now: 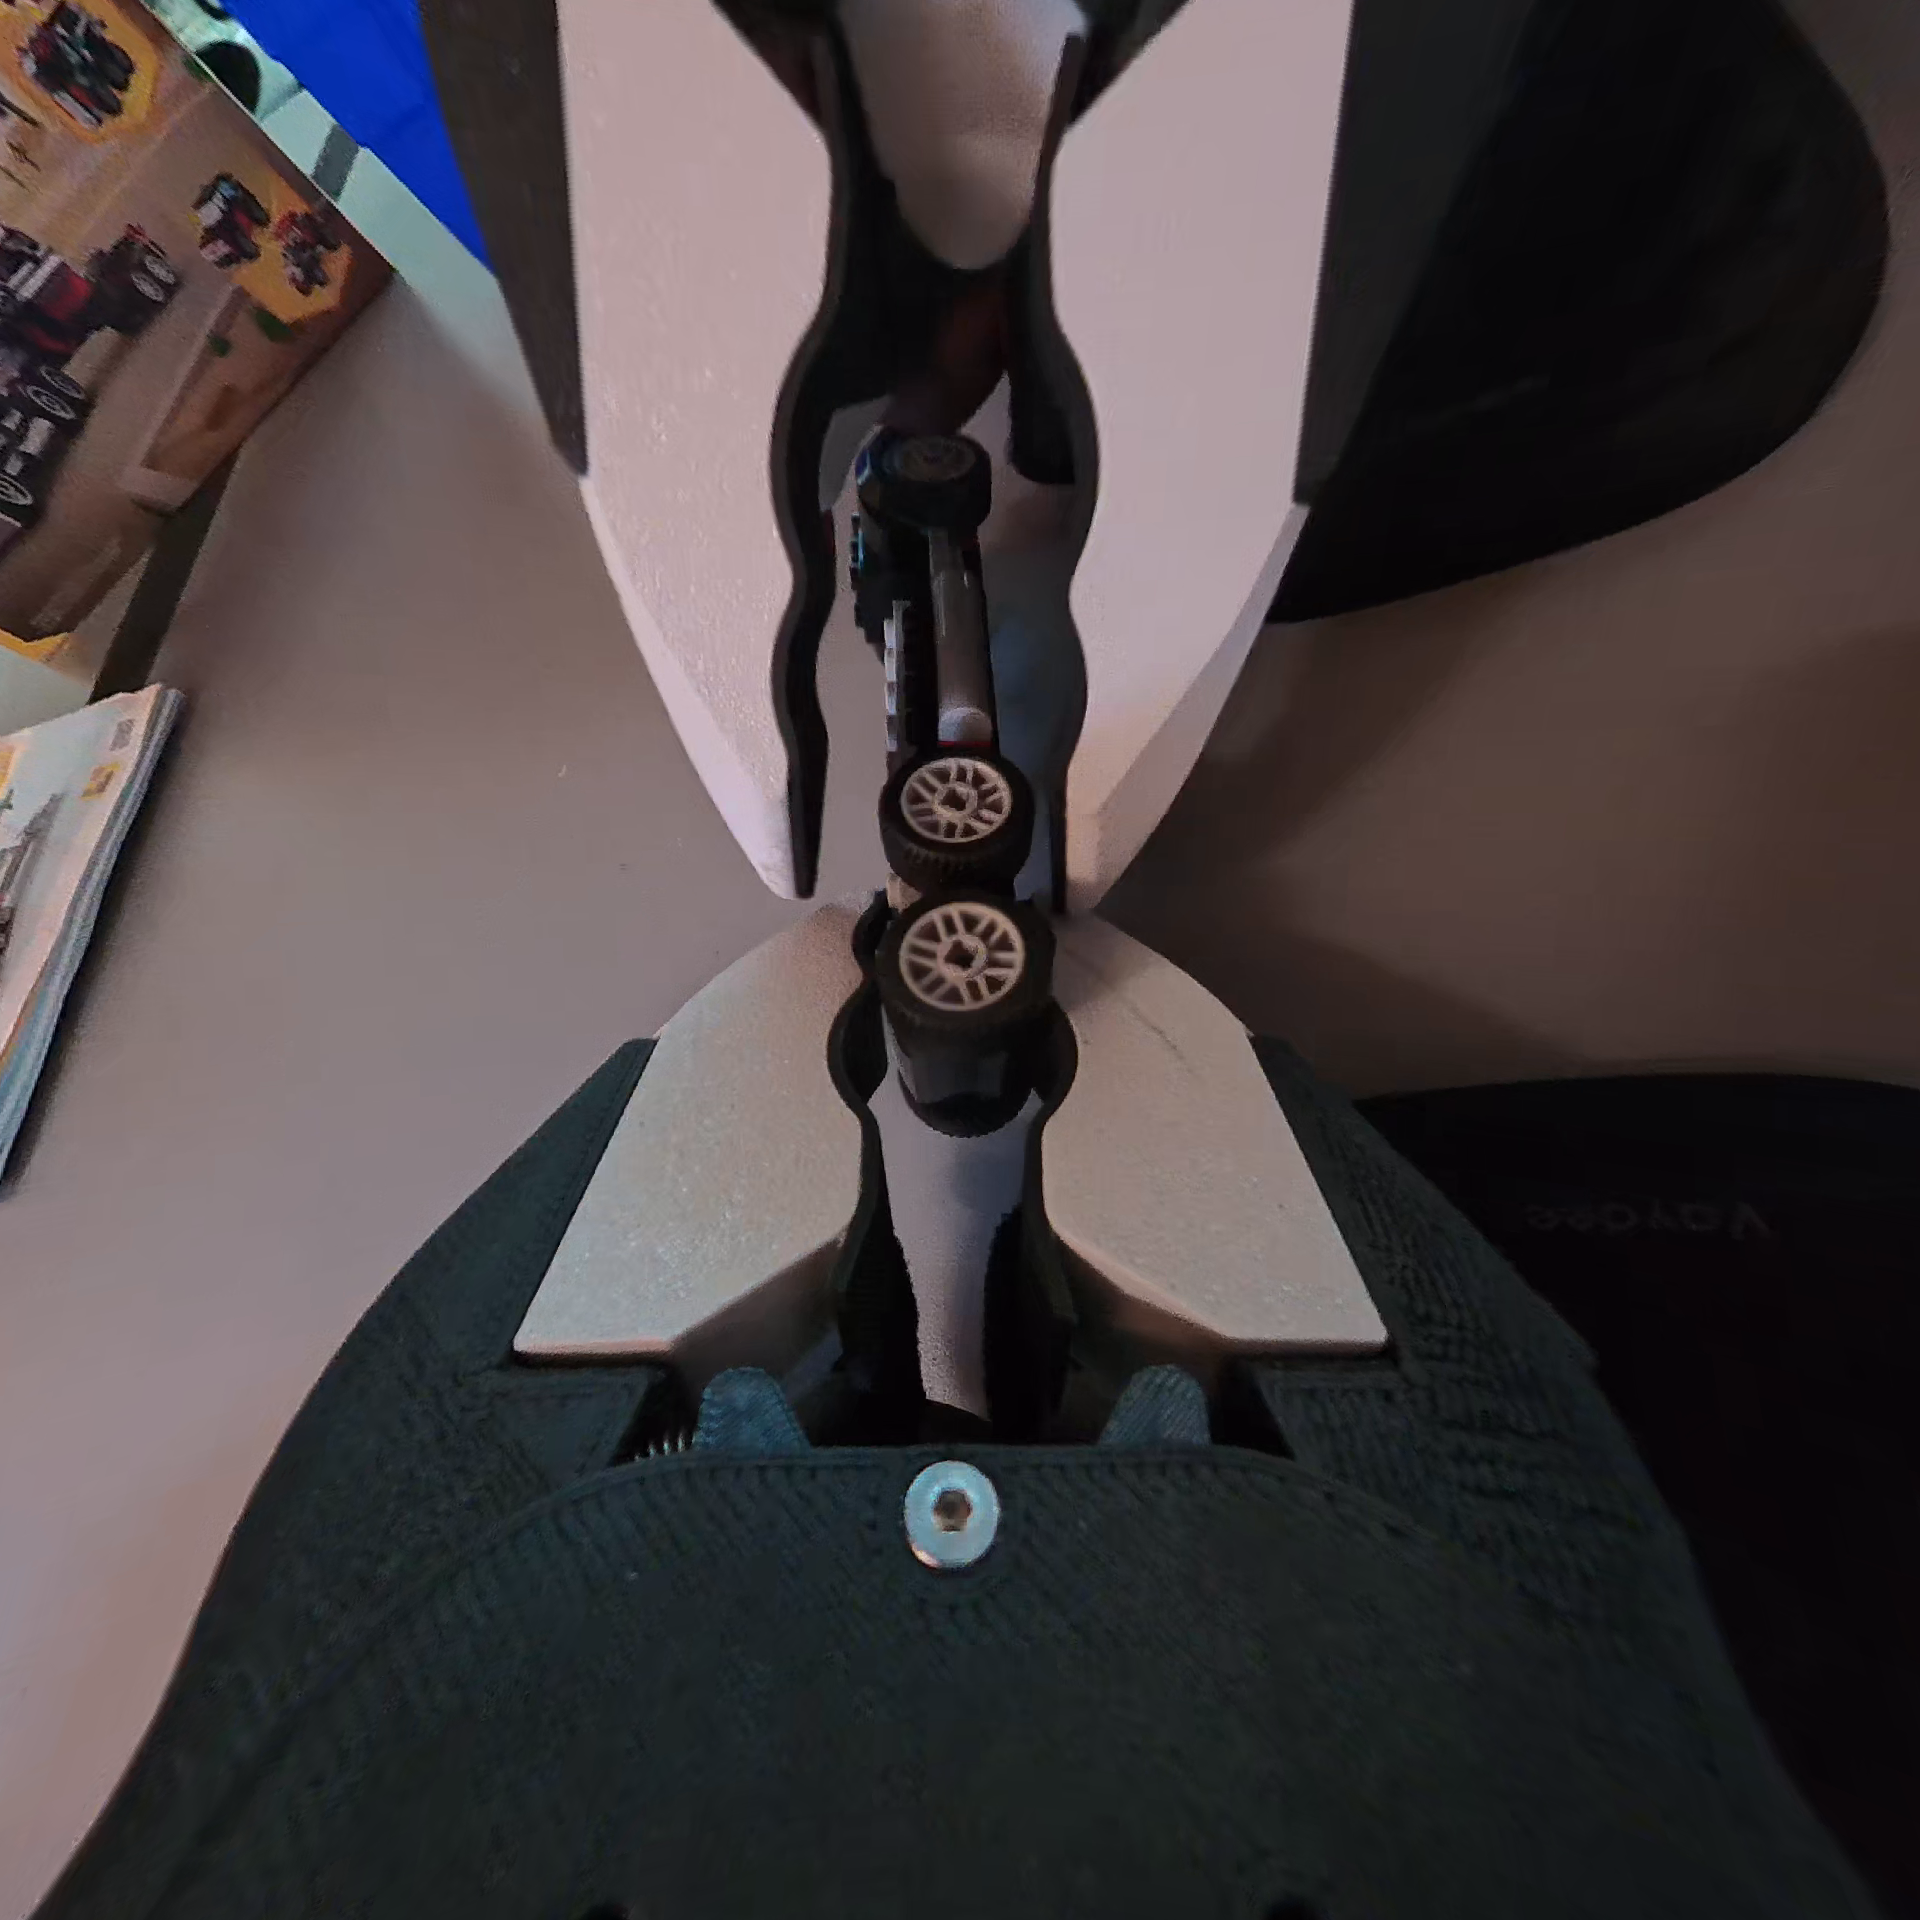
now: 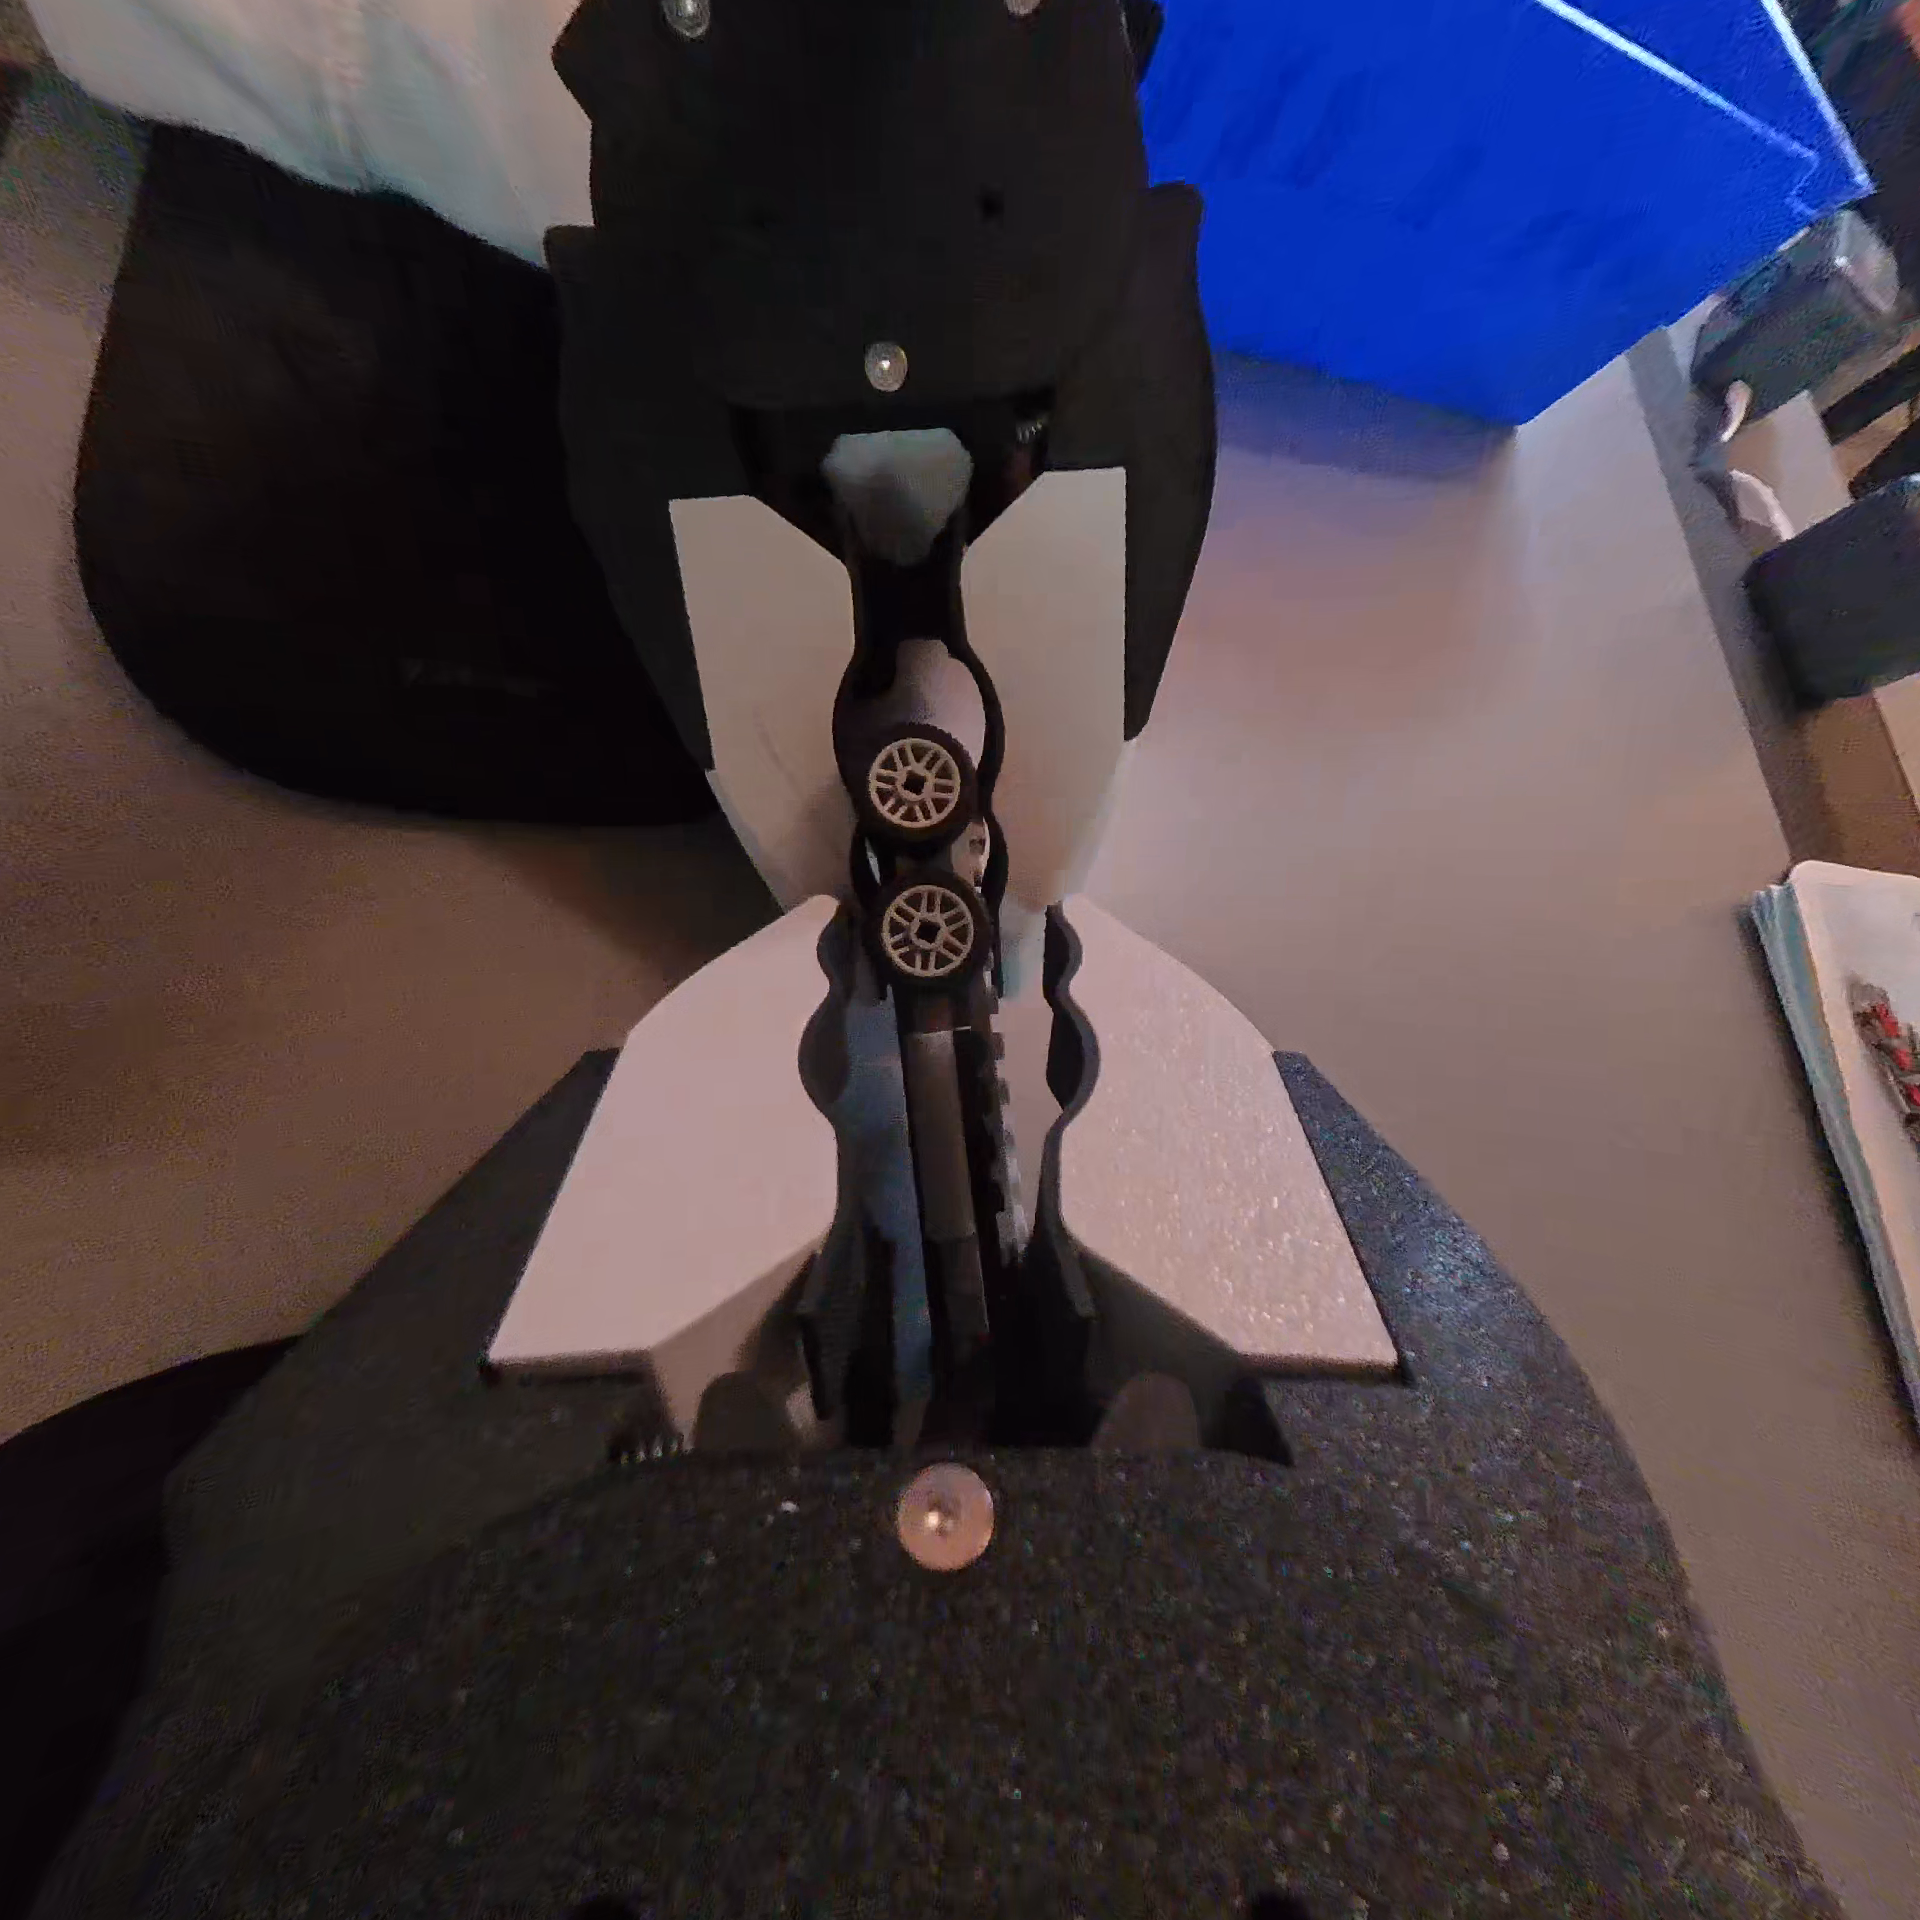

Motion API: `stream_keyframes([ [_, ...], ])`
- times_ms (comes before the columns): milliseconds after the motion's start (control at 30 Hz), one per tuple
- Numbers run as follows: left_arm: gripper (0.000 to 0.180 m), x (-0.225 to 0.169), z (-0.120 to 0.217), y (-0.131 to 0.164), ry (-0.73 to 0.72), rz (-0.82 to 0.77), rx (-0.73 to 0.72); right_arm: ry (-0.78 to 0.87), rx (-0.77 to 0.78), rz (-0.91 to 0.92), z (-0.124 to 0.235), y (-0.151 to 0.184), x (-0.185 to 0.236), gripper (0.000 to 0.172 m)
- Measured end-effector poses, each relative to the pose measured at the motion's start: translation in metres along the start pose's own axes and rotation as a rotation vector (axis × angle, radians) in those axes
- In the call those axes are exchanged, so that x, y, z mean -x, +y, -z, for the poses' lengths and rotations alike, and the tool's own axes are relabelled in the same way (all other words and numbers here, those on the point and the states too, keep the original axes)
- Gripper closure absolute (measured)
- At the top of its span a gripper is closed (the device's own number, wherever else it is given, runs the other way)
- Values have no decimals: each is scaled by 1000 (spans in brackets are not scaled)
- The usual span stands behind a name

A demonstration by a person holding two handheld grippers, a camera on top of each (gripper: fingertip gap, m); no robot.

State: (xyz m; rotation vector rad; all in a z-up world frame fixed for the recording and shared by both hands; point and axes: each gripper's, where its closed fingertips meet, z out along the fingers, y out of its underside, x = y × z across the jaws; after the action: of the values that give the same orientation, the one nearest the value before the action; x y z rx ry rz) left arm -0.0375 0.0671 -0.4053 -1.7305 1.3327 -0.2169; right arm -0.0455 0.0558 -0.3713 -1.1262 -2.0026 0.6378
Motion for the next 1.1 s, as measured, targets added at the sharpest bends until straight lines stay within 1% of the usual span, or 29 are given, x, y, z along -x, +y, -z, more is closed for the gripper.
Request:
stream_keyframes([
  [67, 158, 0, 0, 0, -3, -8, -2, -14, 17, 28, 0, -1, 0, 142],
  [100, 158, 0, 0, -1, -3, -6, -4, -24, 24, 53, 0, 0, 3, 149],
  [167, 157, 0, 0, -1, 0, -10, -4, -3, 31, 93, -1, 0, 3, 150],
  [233, 157, -1, 1, -4, 3, -13, -31, 32, -27, 149, 2, -5, 6, 150],
  [300, 158, -3, 4, -9, 33, 25, -68, 24, -115, 64, 5, -8, 9, 151],
  [367, 157, -5, 2, -9, 45, 49, -53, 3, -160, -25, 6, -6, 10, 151],
  [500, 157, -5, -1, -9, 34, 48, -44, 9, -177, -21, 6, -6, 10, 151],
  [533, 157, -5, -1, -8, 32, 49, -41, 11, -204, -27, 8, -8, 10, 151],
  [567, 157, -3, -3, 1, 22, 50, 21, 5, -433, -81, 27, -39, 8, 151],
  [600, 157, -1, -4, 6, 15, 56, 59, 3, -743, -246, 71, -81, -10, 151],
  [633, 158, 0, -4, 6, 9, 47, 60, 130, -747, -234, 92, -86, -35, 151],
  [667, 158, -1, -3, 4, -9, 15, 46, 310, -572, -91, 93, -67, -51, 150],
  [700, 158, -1, -2, 4, -16, 6, 40, 302, -446, -45, 83, -48, -47, 150],
  [733, 158, -1, -2, 3, -7, 20, 37, 234, -416, -63, 77, -40, -37, 150],
  [767, 158, -1, -2, 3, 7, 35, 33, 204, -393, -50, 73, -36, -29, 150],
  [833, 158, 0, -1, 2, 6, 51, 25, 221, -324, -20, 67, -20, -28, 150],
  [867, 157, 1, 0, 2, -1, 52, 18, 199, -303, -25, 63, -13, -26, 150],
  [900, 157, 2, 0, 1, -6, 52, 13, 185, -285, -42, 61, -6, -25, 150],
  [967, 157, 3, 1, 1, -9, 62, 6, 212, -226, -82, 61, 11, -34, 150],
  [1100, 157, 4, 5, -4, 5, 90, -38, 172, 24, -359, 57, 73, -56, 150],
])
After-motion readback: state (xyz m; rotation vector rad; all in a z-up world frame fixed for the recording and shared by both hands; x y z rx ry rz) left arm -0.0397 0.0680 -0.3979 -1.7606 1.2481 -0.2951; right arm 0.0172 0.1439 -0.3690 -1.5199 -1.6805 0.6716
